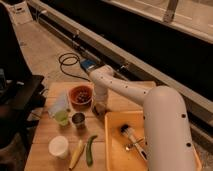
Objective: Place eraser in paper cup
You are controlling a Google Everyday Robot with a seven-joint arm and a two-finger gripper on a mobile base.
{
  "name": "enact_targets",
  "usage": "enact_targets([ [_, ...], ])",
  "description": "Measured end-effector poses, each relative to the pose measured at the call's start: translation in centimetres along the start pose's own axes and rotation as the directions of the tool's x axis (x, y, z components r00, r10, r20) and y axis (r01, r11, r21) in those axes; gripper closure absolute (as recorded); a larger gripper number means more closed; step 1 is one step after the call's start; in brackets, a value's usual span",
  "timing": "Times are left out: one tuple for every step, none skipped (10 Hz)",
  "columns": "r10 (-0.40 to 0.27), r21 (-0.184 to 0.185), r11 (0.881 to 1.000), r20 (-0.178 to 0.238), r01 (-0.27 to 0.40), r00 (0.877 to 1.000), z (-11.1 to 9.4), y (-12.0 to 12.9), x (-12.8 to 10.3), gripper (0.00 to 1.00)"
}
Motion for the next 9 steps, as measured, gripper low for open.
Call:
enact_targets([
  [0.022,0.002,1.000,-0.006,-0.022,1.000,-0.1,0.2,0.0,0.70],
  [0.053,-0.001,0.999,-0.012,-0.053,0.999,-0.4,0.6,0.0,0.80],
  [0.099,-0.006,0.995,-0.026,-0.099,0.995,-1.3,1.3,0.1,0.91],
  [0.136,-0.014,0.991,-0.034,-0.136,0.990,-2.2,2.1,0.1,0.97],
  [0.206,-0.022,0.978,-0.053,-0.208,0.977,-3.9,3.6,0.2,1.00],
  [0.267,-0.019,0.963,-0.072,-0.269,0.961,-5.6,4.6,0.2,1.00],
  [0.308,-0.013,0.950,-0.089,-0.311,0.947,-7.1,5.2,0.1,1.00],
  [0.347,-0.008,0.937,-0.111,-0.350,0.931,-9.1,5.7,-0.1,1.00],
  [0.365,0.000,0.930,-0.134,-0.368,0.921,-10.8,5.7,-0.2,1.00],
])
